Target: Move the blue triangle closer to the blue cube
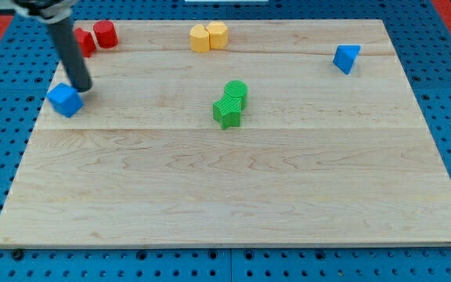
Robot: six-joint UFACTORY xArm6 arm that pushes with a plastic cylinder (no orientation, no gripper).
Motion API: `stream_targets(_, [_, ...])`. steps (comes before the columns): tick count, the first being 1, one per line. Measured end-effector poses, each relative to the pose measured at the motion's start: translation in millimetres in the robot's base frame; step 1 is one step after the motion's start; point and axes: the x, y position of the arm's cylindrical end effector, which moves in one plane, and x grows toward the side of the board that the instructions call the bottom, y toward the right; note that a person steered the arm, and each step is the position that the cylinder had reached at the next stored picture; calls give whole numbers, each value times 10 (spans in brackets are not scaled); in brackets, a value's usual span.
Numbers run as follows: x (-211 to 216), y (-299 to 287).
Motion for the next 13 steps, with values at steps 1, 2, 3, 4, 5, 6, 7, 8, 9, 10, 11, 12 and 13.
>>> stream_targets(1, [-73, 912])
stream_targets(2, [-559, 1902])
stream_targets(3, [-834, 2859])
stream_targets(4, [-1031, 3852])
stream_targets(5, [-1016, 4437])
stream_targets(6, [-802, 5119])
stream_targets(7, [-513, 4926])
stream_targets(8, [-572, 4240])
stream_targets(9, [-970, 4089])
stream_targets(10, [-1252, 4656])
stream_targets(11, [-1317, 4046])
stream_targets(12, [-1158, 2878])
stream_targets(13, [-894, 2793])
